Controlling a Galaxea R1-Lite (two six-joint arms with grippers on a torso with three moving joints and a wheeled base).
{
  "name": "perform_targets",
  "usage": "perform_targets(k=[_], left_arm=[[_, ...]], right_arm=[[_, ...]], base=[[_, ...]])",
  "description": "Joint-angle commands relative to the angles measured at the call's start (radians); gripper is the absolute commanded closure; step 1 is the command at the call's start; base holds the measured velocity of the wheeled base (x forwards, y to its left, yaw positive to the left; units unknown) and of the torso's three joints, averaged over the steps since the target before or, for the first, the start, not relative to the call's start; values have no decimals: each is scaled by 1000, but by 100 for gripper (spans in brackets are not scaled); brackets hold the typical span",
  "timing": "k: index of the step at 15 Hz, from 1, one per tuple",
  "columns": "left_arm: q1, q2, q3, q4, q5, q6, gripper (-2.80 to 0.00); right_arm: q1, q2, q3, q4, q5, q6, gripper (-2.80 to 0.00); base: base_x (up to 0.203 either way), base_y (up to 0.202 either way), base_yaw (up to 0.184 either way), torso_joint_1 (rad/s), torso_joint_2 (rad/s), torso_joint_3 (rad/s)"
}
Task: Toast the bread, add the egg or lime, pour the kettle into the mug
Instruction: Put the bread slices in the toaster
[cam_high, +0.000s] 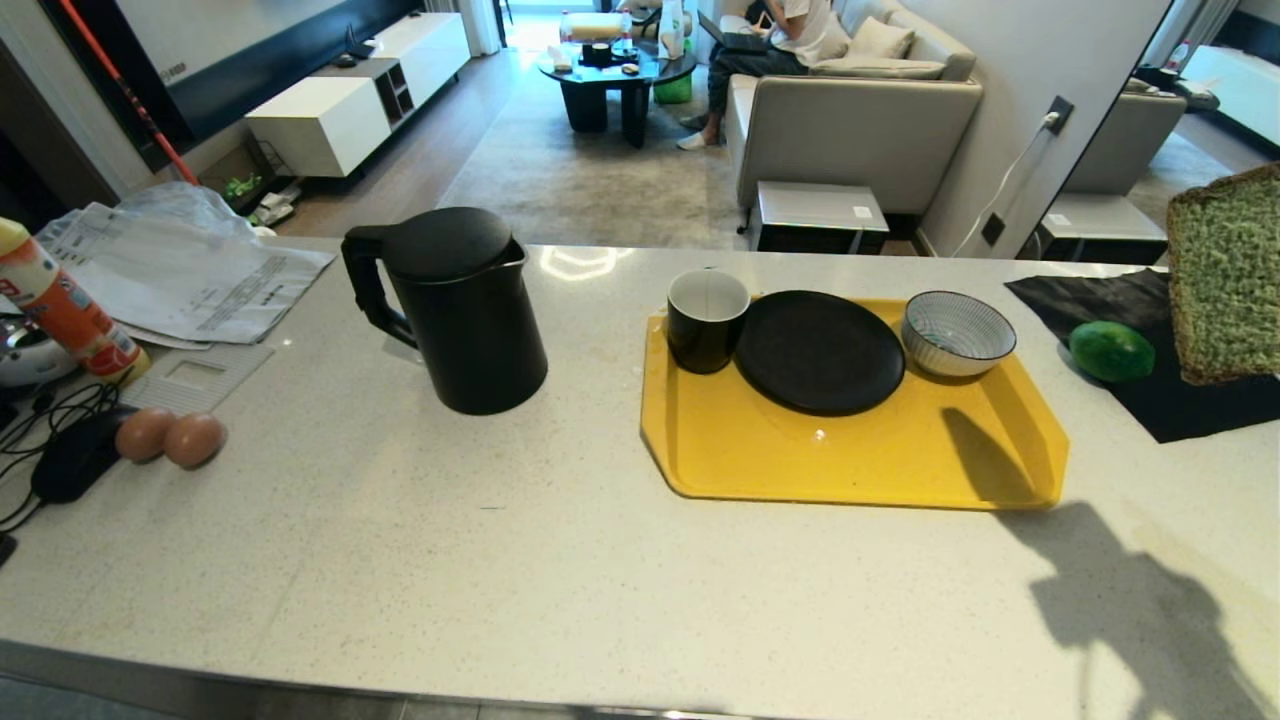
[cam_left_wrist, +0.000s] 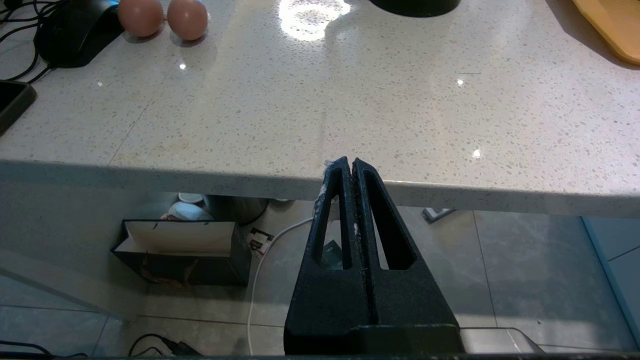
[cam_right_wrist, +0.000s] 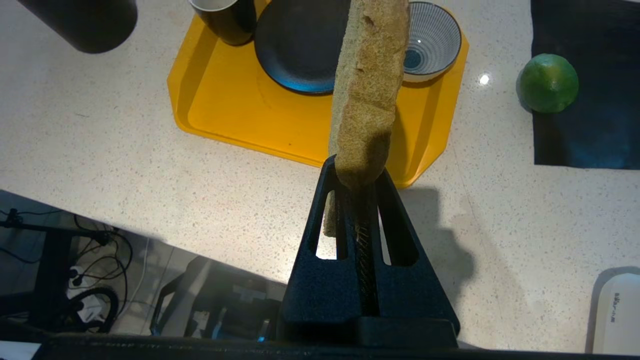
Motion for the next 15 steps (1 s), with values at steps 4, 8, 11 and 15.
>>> perform_targets(k=[4,8,11,15], left_arm=[[0,-2,17,-1,0,0,0],[0,-2,17,-1,0,0,0],[0,-2,17,-1,0,0,0],[0,-2,17,-1,0,0,0]], right_arm=[[0,-36,11,5,-40,0,0],[-1,-89,24,6,-59,-46,0],[0,-105,44,6,-63,-49,0],[0,-120,61,6,-62,-66,0]], base=[[0,0,0,0,0,0],[0,0,0,0,0,0],[0,0,0,0,0,0],[0,0,0,0,0,0]])
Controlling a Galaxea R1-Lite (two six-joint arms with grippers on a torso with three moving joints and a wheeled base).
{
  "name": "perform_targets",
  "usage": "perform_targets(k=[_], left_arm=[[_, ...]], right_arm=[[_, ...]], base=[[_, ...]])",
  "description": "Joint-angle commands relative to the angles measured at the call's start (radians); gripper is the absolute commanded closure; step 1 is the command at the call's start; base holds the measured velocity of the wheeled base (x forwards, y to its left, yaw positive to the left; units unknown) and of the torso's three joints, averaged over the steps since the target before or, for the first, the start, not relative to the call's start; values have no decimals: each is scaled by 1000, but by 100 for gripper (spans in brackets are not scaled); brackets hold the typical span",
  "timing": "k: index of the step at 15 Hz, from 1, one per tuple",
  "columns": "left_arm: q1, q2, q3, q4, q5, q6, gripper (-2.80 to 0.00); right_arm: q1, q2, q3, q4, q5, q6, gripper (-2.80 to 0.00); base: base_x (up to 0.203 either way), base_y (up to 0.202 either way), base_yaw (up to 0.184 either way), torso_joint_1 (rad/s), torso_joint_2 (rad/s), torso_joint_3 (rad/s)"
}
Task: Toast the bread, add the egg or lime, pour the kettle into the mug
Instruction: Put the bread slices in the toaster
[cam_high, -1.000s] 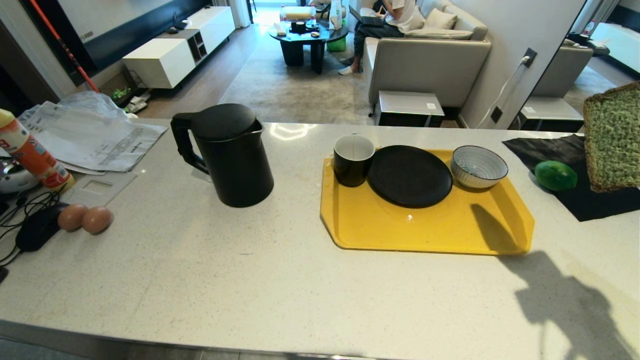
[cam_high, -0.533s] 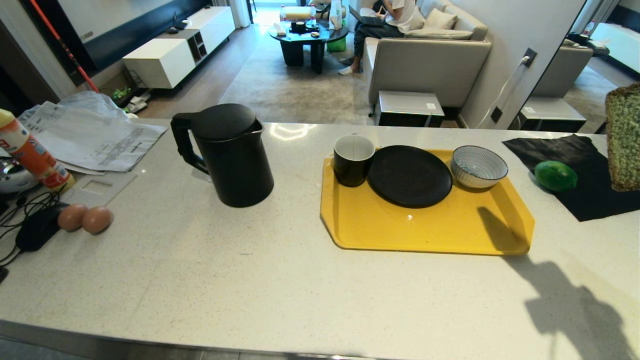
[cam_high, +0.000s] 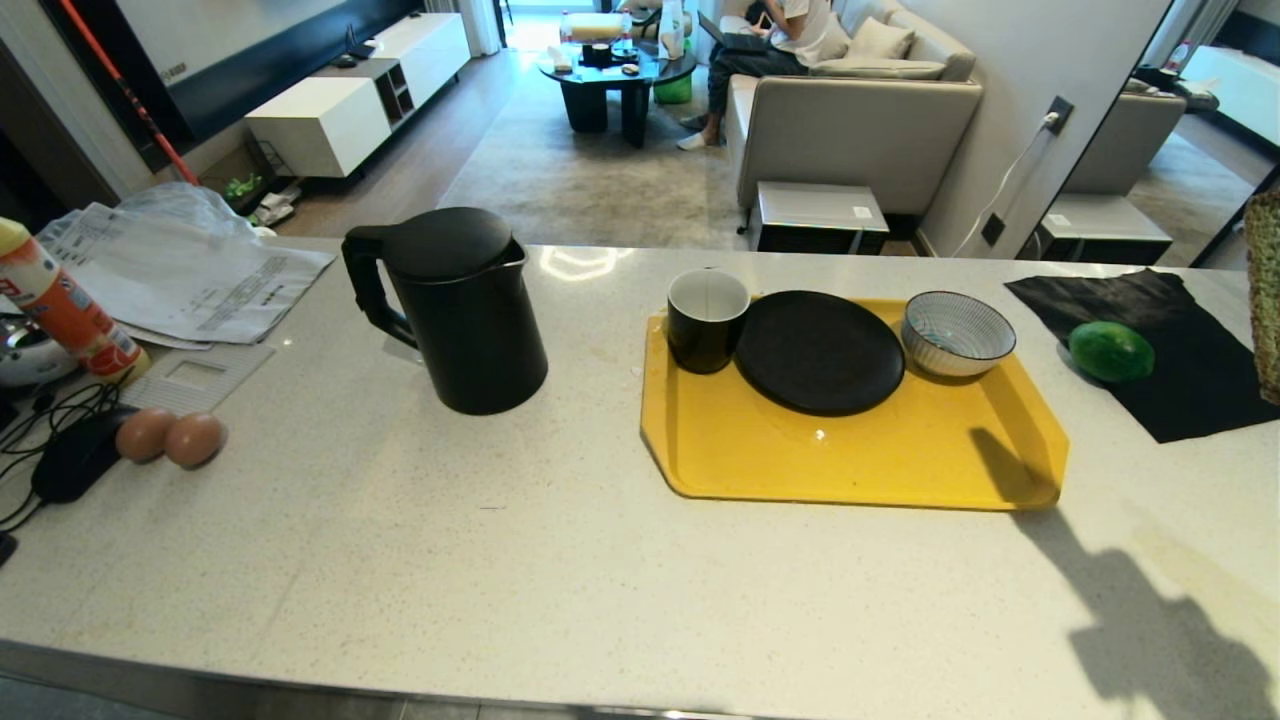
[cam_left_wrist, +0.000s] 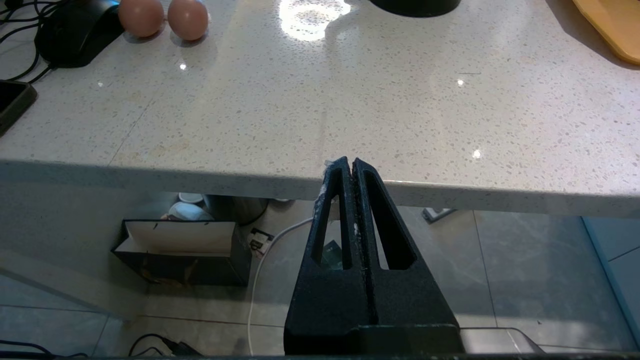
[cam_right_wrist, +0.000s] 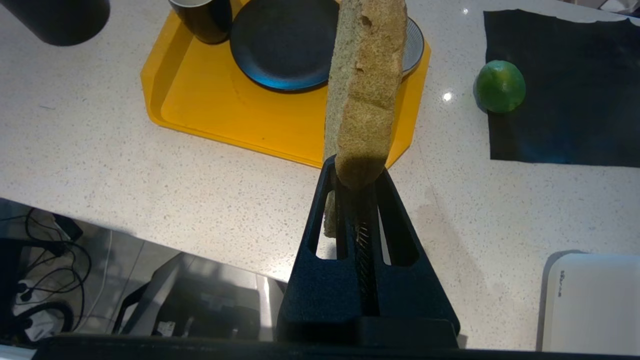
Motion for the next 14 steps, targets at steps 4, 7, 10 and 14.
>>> perform_targets(k=[4,7,10,14], left_arm=[[0,-2,17,-1,0,-1,0],[0,-2,17,-1,0,-1,0],[0,-2,17,-1,0,-1,0],[0,-2,17,-1,0,-1,0]], right_arm=[[0,-15,6,-1,1,-13,0],[0,-17,-2,-2,-48,-13,0],[0,-24,-3,-3,-89,-13,0],[0,-29,-2,-3,-85,-15,0]], base=[[0,0,0,0,0,0],[0,0,0,0,0,0],[0,0,0,0,0,0],[0,0,0,0,0,0]])
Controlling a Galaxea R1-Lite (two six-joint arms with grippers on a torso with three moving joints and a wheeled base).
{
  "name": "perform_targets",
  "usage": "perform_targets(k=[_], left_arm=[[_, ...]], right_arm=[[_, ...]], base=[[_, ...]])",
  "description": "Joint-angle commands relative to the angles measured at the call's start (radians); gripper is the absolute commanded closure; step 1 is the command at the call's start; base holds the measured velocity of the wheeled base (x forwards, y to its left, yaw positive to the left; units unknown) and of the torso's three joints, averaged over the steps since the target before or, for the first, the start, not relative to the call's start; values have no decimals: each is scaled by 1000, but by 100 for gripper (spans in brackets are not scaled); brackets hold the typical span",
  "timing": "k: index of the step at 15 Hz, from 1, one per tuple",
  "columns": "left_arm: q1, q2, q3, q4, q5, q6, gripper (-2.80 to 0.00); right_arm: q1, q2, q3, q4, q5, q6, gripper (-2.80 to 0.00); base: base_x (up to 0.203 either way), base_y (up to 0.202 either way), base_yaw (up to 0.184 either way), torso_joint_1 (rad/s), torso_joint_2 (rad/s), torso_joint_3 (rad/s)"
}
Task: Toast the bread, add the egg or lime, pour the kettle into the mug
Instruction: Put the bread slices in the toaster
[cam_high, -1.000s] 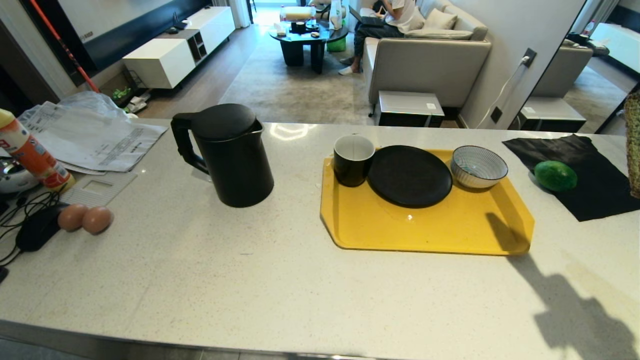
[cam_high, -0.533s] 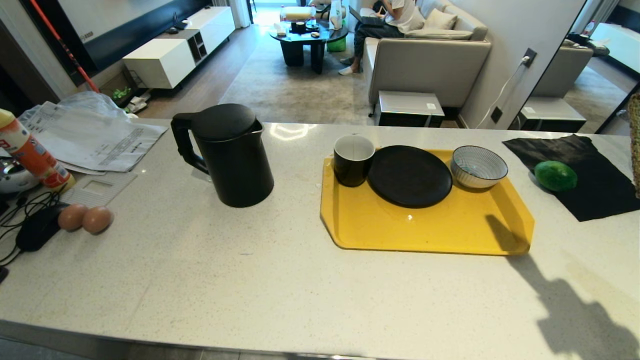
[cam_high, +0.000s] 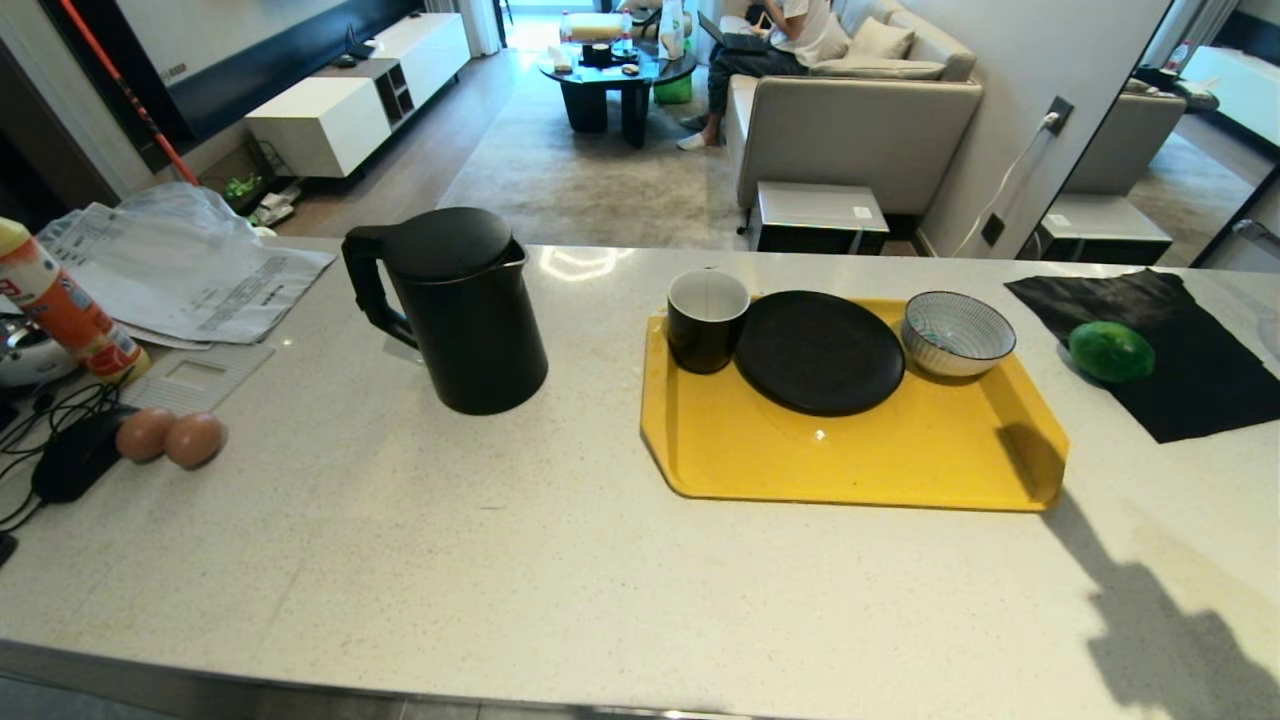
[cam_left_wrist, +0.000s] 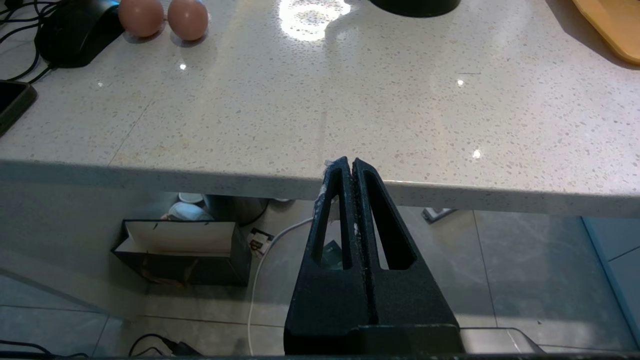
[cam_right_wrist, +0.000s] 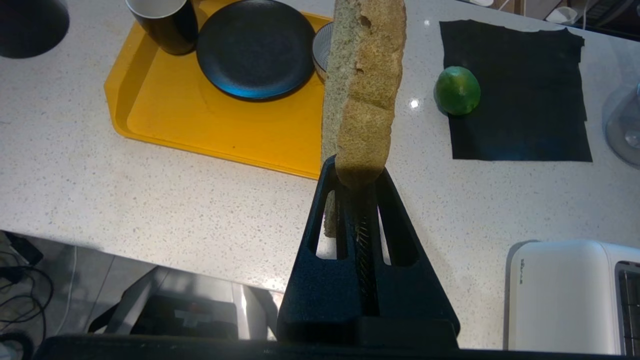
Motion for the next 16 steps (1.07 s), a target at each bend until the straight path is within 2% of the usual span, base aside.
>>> perform_targets(k=[1,4,16], left_arm=[[0,-2,17,-1,0,-1,0],[0,-2,17,-1,0,-1,0],[0,-2,17,-1,0,-1,0]], right_arm=[[0,0,1,5,1,-1,0],[0,-2,7,5,1,-1,0],[0,1,7,5,7,-1,0]], base=[[0,0,0,0,0,0],[2,3,-37,1,1,2],[1,8,-174,3,2,4]])
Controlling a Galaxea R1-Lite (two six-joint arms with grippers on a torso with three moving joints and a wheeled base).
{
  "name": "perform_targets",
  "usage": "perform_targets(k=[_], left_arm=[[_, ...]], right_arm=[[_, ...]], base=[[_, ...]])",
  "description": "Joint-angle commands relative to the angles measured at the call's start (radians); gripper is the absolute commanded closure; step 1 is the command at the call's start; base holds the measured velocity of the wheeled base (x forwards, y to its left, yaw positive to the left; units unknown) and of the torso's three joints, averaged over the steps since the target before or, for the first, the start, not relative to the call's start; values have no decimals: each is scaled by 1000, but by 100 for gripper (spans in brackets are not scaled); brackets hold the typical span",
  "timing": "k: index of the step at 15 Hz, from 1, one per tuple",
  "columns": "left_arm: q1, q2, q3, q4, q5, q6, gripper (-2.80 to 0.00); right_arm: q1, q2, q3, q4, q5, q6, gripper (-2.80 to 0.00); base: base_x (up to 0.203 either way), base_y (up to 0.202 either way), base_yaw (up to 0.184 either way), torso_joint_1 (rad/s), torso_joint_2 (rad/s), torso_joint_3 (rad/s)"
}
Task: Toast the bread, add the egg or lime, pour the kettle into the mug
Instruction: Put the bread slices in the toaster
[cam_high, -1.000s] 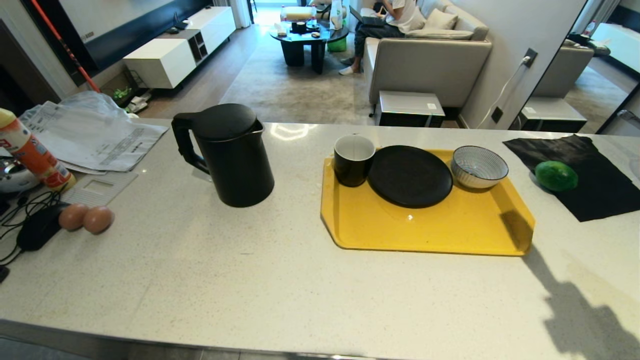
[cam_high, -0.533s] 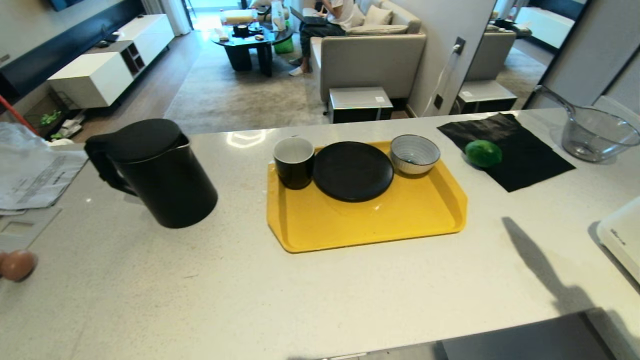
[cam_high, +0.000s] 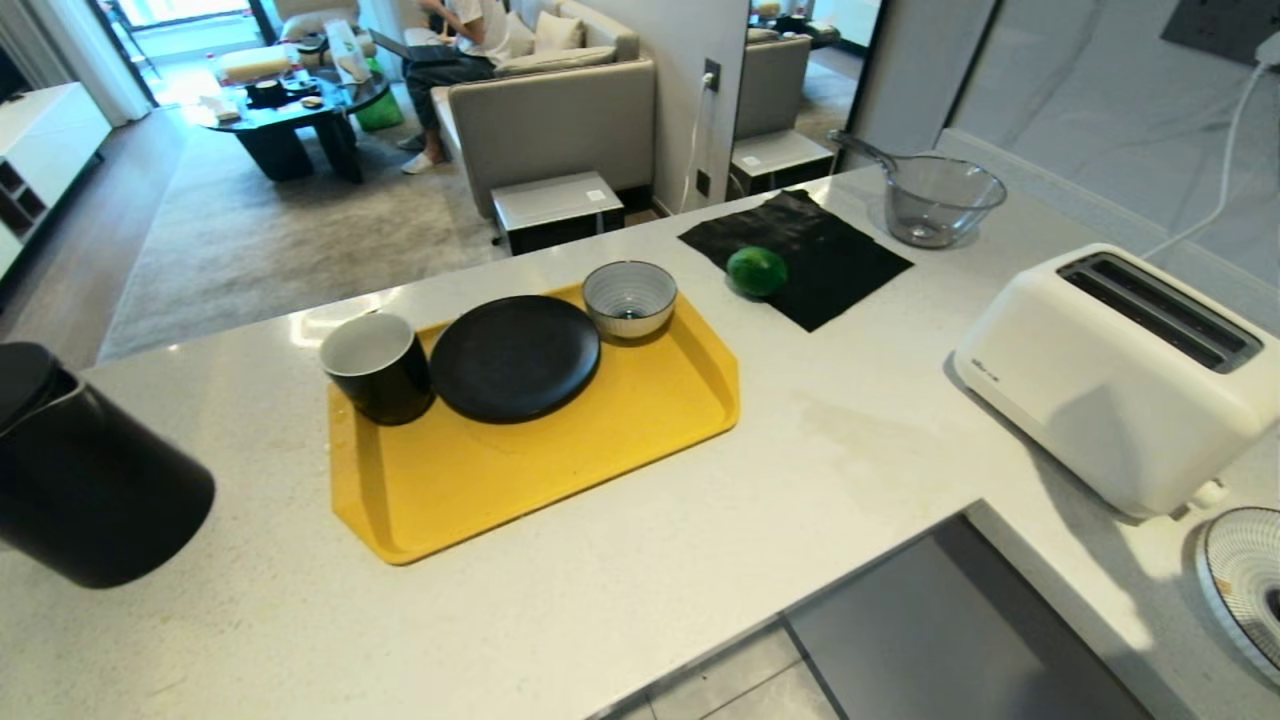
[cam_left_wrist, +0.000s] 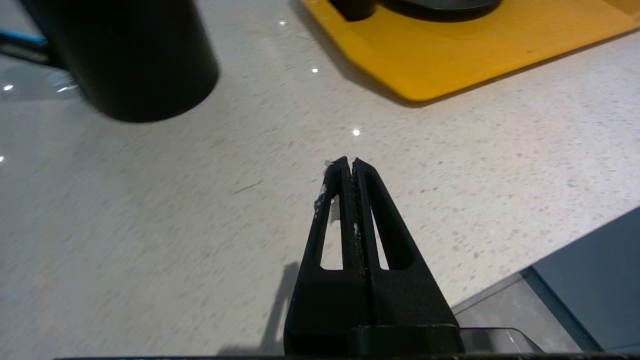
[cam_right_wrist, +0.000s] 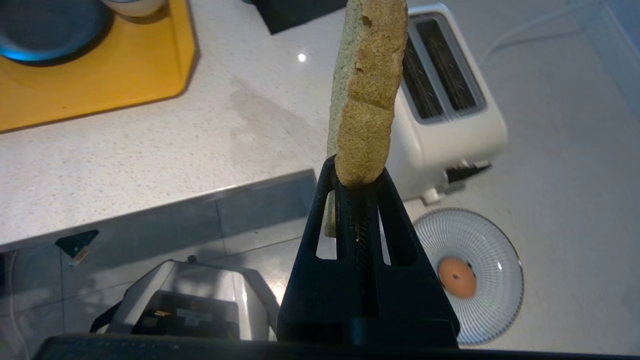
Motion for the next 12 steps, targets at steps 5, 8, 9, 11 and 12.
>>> perform_targets(k=[5,8,9,11,12], left_arm=[[0,-2,17,0,1,0,0],[0,-2,17,0,1,0,0],[0,-2,17,0,1,0,0],[0,-2,17,0,1,0,0],[0,-2,17,0,1,0,0]], right_arm=[[0,4,7,5,18,-8,0],[1,3,6,5,22,-28,0],[0,7,6,4,20,-55,0],[0,35,9,-18,14,-126,0],[0,59,14,-56,11,-139,0]], base=[[-1,3,-50,0,2,3],[0,0,0,0,0,0],[0,0,0,0,0,0],[0,0,0,0,0,0],[0,0,0,0,0,0]])
